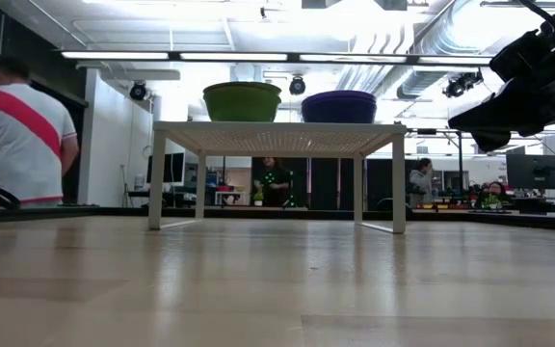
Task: Pick & Place Mini bowls
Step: Stack the white patterned bowl on top of the white patterned bowls on the shelf
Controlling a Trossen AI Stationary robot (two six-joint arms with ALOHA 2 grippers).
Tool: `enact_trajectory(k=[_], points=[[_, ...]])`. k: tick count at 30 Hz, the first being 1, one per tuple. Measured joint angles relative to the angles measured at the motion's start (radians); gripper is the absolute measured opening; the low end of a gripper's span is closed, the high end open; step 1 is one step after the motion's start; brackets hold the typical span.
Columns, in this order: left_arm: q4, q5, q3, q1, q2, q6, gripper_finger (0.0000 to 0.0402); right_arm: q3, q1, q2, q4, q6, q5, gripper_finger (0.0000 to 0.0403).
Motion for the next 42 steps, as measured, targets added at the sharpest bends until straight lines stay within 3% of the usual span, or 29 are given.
enact_trajectory(k=[7,17,31,36,42], points=[[0.004,-0.007,0.000,0.000,0.000,0.001,0.0053,0.000,0.000,0.000,0.000,0.000,0.000,0.0000],[0.018,-0.013,0.000,0.000,0.000,0.003,0.0049,0.000,0.000,0.000,0.001,0.000,0.000,0.0000],[0.103,-0.039,0.000,0.000,0.093,0.011,0.0048,0.000,0.000,0.000,0.001,0.000,0.000,0.0000],[0.110,-0.077,0.001,0.001,0.092,0.011,0.0012,0.000,0.000,0.000,0.001,0.000,0.000,0.0000],[0.141,-0.104,0.000,0.000,0.093,0.026,0.0007,0.000,0.000,0.000,0.001,0.000,0.000,0.0000]])
